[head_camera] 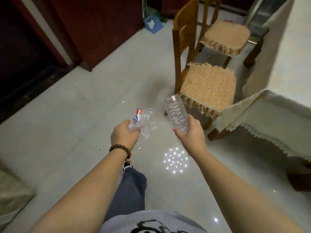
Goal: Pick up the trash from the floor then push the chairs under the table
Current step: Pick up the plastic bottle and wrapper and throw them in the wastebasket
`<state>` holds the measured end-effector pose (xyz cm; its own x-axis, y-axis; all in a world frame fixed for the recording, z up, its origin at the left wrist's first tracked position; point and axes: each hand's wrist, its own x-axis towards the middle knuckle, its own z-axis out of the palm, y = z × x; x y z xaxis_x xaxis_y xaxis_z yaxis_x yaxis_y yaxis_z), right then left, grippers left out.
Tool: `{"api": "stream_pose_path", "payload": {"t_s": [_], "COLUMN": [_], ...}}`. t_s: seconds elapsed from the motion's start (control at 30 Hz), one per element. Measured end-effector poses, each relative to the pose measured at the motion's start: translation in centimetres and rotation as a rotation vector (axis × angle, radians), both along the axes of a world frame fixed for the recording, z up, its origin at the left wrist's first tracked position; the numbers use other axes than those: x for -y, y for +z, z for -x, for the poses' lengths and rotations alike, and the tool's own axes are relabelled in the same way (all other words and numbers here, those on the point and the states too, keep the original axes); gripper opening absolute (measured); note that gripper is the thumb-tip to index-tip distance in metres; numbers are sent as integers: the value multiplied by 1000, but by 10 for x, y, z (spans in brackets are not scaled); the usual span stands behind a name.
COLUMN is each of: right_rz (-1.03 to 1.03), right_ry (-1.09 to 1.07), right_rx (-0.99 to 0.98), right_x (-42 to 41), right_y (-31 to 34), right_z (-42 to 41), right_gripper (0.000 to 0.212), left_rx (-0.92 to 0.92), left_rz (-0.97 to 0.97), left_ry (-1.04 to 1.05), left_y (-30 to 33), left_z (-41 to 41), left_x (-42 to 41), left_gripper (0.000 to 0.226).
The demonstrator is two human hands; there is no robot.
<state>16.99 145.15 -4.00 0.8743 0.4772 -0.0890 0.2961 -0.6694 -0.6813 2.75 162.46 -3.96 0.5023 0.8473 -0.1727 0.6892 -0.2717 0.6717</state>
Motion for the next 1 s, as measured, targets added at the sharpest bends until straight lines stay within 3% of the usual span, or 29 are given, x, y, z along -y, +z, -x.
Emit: {"api": "stream_pose_path", "payload": {"t_s": [0.23,0.5,0.8,1.0], "right_rz": [44,7,-21,-21], "right_ry": [105,113,41,-17], "right_rx": [5,-28,-6,7], "right_x": [-168,-375,-489,-555], "right_y": [-12,7,24,2], "right_z": [-30,-81,-176,-294], "right_gripper": [76,75,75,76], "left_rx": [3,-41,-31,-5], "left_rz": [-14,-41,-12,-18], "left_ry": [120,101,41,-42], "left_y": [-12,9,19,3], "left_z": [-10,-65,-172,-301], "left_x": [-147,-355,-483,-561], "left_gripper": [26,28,28,26]}}
